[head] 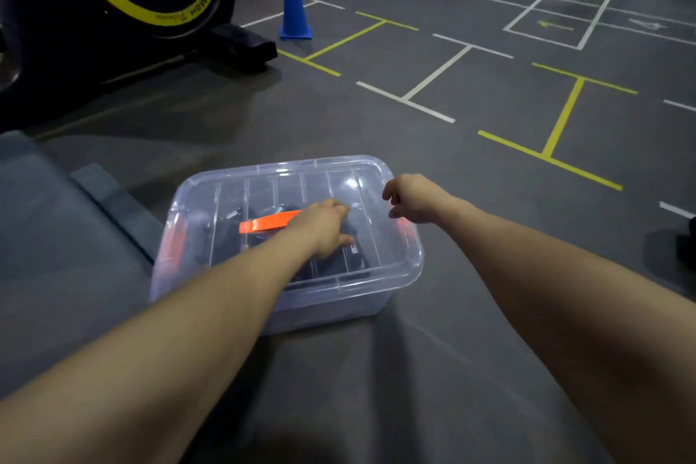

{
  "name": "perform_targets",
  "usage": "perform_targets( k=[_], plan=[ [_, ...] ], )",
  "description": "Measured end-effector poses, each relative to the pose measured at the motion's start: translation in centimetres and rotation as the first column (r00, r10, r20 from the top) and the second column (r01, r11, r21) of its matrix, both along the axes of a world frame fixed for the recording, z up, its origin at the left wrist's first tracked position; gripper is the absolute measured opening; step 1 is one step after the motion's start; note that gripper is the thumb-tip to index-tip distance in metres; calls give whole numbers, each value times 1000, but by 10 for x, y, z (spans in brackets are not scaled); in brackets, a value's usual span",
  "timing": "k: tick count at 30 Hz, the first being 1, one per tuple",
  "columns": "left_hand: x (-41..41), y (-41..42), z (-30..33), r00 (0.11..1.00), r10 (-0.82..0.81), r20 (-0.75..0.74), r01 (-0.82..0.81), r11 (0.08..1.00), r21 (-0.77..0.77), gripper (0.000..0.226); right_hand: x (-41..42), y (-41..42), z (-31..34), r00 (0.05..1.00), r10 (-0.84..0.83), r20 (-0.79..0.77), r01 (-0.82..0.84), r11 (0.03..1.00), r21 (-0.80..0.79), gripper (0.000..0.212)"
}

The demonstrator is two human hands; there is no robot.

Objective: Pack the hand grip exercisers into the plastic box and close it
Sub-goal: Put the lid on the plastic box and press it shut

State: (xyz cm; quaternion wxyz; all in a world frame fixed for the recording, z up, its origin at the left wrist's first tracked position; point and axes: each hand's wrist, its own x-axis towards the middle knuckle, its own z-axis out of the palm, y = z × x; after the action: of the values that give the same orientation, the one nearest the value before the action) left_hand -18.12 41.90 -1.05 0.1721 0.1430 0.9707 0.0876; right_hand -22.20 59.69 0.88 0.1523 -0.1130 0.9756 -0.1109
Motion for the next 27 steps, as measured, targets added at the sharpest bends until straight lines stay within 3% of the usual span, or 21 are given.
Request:
perform_targets(
  k=[2, 5, 9, 13, 17, 22, 27],
  plan=[
    [-6, 11, -8, 999, -30, 36, 32, 998, -46, 78, -10, 8, -4, 996, -86, 11, 86, 996, -13, 44],
    [-7, 12, -25, 994, -27, 108, 34, 997, -64, 89, -15, 13, -28, 964, -252, 89, 264, 950, -168, 45],
    [-10, 11, -27, 991, -24, 133, 33, 997, -64, 91, -10, 24, -57, 842, -370, 393, 512, 777, -366, 52],
    [-10, 14, -24, 988, -25, 152, 37, 996, -79, 92, -8, 33, -69, 703, -395, 591, 681, 614, -399, 72],
    [-9, 13, -24, 987, -20, 161, 32, 997, -76, 91, -5, 26, -65, 713, -459, 530, 698, 541, -469, 59],
    [-9, 14, -23, 988, -19, 156, 32, 996, -80, 90, -6, 19, -59, 792, -530, 302, 611, 691, -387, 60],
    [-9, 12, -25, 989, -18, 150, 29, 997, -76, 89, 0, 15, -58, 797, -564, 215, 602, 713, -360, 44]
  ],
)
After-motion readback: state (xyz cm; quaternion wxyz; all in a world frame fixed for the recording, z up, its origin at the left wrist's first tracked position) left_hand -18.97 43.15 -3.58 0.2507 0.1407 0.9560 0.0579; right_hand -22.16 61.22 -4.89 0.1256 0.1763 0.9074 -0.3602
